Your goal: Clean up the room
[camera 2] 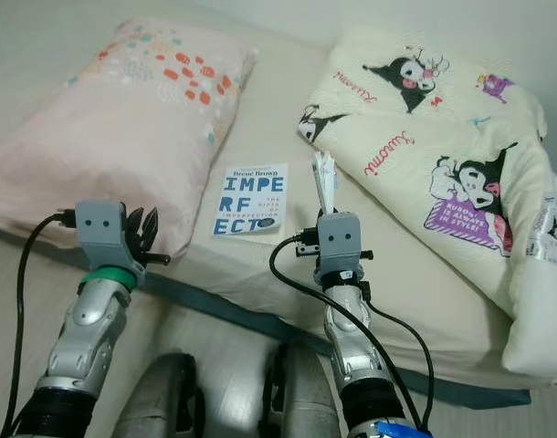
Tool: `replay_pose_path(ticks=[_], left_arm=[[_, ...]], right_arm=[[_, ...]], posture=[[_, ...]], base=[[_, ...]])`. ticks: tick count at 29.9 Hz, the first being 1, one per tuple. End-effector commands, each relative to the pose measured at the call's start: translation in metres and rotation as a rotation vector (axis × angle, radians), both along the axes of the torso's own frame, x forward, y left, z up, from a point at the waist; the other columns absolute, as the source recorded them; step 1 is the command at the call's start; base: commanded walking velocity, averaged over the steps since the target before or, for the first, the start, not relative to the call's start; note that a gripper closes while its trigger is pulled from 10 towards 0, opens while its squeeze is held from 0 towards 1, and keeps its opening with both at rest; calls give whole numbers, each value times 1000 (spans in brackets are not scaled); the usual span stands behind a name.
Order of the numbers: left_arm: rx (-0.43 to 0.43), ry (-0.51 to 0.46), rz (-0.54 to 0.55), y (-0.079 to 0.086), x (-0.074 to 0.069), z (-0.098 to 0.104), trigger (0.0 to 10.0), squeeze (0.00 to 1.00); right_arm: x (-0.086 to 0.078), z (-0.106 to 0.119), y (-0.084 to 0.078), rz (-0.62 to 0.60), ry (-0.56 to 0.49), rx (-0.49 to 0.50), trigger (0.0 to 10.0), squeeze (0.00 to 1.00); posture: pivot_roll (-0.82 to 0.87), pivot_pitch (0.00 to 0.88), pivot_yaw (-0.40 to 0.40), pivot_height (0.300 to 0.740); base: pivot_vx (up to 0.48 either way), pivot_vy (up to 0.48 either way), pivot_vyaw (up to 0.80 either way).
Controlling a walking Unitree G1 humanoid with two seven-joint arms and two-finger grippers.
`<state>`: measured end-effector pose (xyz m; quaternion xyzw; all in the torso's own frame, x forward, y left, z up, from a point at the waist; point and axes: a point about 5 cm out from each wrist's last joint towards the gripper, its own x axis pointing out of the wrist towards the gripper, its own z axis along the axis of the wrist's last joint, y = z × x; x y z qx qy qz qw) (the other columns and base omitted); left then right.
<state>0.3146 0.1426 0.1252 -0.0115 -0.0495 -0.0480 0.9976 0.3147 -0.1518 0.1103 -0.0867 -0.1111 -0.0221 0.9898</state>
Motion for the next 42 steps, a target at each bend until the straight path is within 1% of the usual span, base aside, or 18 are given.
replay_pose_path(ticks=[1,4,7,10,17,21,25,27,30,35,39,42], left_arm=[[-16,24,-5,-2,1,-7,10000,0],[-17,20,-5,-3,3,-6,10000,0],[-21,19,3,-3,7,-5,10000,0],[-21,19,3,-3,7,-5,10000,0],[-19,49,21,2,6,-11,10000,0],[-14,55,26,3,6,-13,10000,0],[-9,77,23,5,6,-16,10000,0],[-2,59,-10,2,6,-16,10000,0],[-7,56,-19,1,6,-16,10000,0],[-3,55,-20,0,5,-15,10000,0],[16,85,-6,2,5,-21,10000,0],[24,133,-17,1,5,-26,10000,0]], right_arm=[[-2,-3,-4,-19,16,7,10000,0],[-2,-3,-7,-31,22,16,10000,0],[-3,-6,-12,-54,39,34,10000,0],[-3,-6,-12,-54,39,34,10000,0],[-1,-6,-13,-64,44,29,10000,0],[-1,-7,-12,-66,44,40,10000,0],[0,-9,-11,-76,63,19,10000,0],[-1,-15,-10,-93,98,46,10000,0],[-1,-17,-11,-99,104,56,10000,0],[-1,-16,-9,-90,106,49,10000,0],[0,-17,-7,-84,108,42,10000,0],[0,-16,-7,-90,104,50,10000,0]], posture=[[38,110,-11,696],[34,111,-10,701],[34,107,-12,716],[34,107,-12,716],[45,116,6,740],[47,120,8,740],[48,124,19,740],[50,123,18,740],[50,123,18,740],[57,123,14,740],[56,122,18,740],[57,122,16,740]], base=[[0,0,0],[0,0,0],[0,0,0],[0,0,0],[0,0,0],[0,0,0],[0,0,0],[0,0,0],[0,0,0],[0,0,800],[0,0,800],[0,0,800]])
